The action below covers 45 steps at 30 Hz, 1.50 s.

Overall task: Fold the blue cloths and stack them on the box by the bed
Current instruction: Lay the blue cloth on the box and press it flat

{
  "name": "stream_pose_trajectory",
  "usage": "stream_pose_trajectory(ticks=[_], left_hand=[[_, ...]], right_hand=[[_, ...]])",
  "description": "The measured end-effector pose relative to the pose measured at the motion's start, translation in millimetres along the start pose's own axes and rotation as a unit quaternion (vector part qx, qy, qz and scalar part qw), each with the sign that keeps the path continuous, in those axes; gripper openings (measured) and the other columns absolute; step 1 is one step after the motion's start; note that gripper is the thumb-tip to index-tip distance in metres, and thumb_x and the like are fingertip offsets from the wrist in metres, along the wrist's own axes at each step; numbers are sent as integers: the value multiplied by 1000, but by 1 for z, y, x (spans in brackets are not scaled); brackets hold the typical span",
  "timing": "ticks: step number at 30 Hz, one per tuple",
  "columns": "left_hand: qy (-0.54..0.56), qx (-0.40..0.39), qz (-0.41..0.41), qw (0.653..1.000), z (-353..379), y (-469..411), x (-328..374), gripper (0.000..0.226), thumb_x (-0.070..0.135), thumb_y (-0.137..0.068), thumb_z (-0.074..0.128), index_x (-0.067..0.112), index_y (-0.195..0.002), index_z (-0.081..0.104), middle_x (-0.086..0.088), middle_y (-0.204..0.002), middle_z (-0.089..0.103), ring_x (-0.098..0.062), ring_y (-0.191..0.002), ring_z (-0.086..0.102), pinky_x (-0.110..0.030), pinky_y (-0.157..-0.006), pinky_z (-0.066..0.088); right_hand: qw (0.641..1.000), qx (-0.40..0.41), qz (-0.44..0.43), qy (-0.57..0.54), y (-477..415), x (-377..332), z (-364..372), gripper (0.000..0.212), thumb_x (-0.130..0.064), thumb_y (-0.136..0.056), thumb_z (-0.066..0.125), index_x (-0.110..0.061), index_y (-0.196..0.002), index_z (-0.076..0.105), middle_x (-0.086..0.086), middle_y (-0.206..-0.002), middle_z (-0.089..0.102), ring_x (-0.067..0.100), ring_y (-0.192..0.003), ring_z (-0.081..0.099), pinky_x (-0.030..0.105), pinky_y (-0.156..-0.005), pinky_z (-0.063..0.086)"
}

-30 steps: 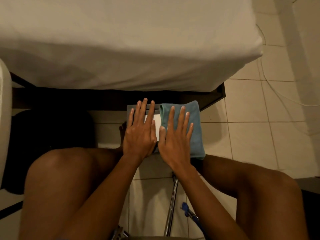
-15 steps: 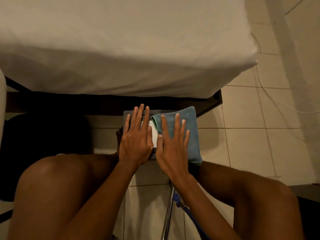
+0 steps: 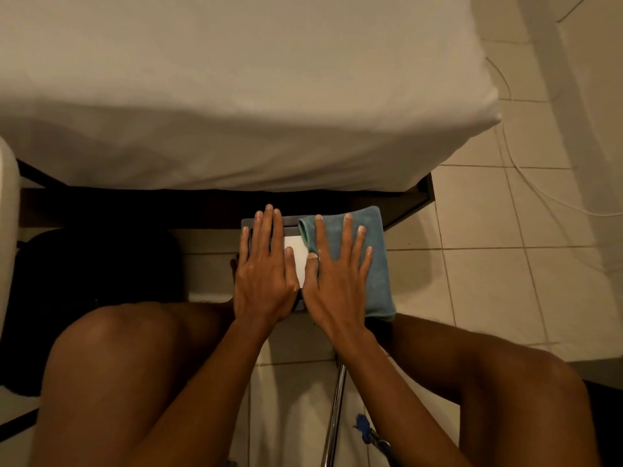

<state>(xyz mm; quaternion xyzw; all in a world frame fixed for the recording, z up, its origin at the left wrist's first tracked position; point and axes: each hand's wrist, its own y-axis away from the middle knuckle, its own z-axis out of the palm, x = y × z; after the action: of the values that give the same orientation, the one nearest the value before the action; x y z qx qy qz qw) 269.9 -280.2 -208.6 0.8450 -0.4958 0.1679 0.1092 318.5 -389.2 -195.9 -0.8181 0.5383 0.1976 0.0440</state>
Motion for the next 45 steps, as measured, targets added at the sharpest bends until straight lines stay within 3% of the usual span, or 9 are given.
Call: stream_pose_trajectory(ticks=[5, 9, 13, 16, 25, 30, 38, 45], left_hand=[[-5, 0, 1, 1000, 2, 0, -2, 59, 30, -103, 20, 9, -156, 8, -6, -165, 4, -15, -153, -2, -36, -125, 2], [19, 3, 9, 1000, 0, 1, -5, 58, 26, -103, 24, 9, -156, 8, -5, -165, 4, -15, -153, -2, -36, -125, 5], [29, -10, 34, 999, -4, 2, -13, 59, 26, -104, 27, 11, -157, 6, -4, -165, 3, -15, -153, -1, -35, -125, 7], [27, -15, 38, 999, -6, 3, -18, 59, 27, -103, 27, 12, -157, 6, -4, -165, 2, -15, -153, 0, -36, -125, 7], [38, -11, 22, 999, -6, 3, -18, 60, 28, -102, 26, 11, -157, 7, -5, -165, 2, -15, -153, -1, -39, -125, 8], [31, -11, 20, 999, -5, 2, -18, 59, 29, -102, 20, 11, -157, 5, -6, -165, 2, -16, -153, 0, -39, -125, 10], [44, -1, 16, 999, -6, 5, -15, 60, 31, -101, 15, 7, -156, 11, -10, -165, 8, -19, -153, 5, -42, -124, 14], [91, 1, -14, 996, -3, 5, -17, 61, 32, -101, 16, 9, -156, 3, -6, -165, 0, -15, -153, -5, -38, -125, 9]], right_hand=[[998, -29, -42, 38, -9, -9, -4, 64, -45, -95, 15, -38, -157, 0, 6, -166, -13, 27, -151, -19, 53, -122, -6], [997, -50, -50, -12, -11, -8, -14, 62, -45, -95, 10, -41, -156, 0, 2, -166, -15, 23, -151, -22, 51, -122, -9], [988, -50, -147, -3, -26, 14, -24, 60, -38, -101, 29, -39, -157, 5, 0, -167, -7, 20, -152, -15, 44, -122, -13], [973, -55, -219, 46, -33, 21, -17, 64, -32, -102, 35, -34, -157, 2, 0, -167, -6, 21, -153, -12, 49, -124, -4], [984, -35, -176, -8, -22, 9, -10, 60, -29, -104, 34, -26, -159, 10, 1, -167, -5, 21, -153, -13, 42, -124, -6], [972, -61, -227, 26, -23, 11, -9, 62, -29, -104, 34, -22, -159, 7, -4, -167, -3, 20, -153, -15, 45, -124, -5], [987, -30, -153, 47, -29, -21, -1, 62, -33, -104, 25, -17, -159, 0, 0, -167, -7, 22, -153, -15, 46, -125, -2], [990, -12, -132, 41, -17, -19, 5, 61, -35, -105, 22, -16, -159, 1, 3, -167, -6, 22, -153, -12, 47, -125, -1]])
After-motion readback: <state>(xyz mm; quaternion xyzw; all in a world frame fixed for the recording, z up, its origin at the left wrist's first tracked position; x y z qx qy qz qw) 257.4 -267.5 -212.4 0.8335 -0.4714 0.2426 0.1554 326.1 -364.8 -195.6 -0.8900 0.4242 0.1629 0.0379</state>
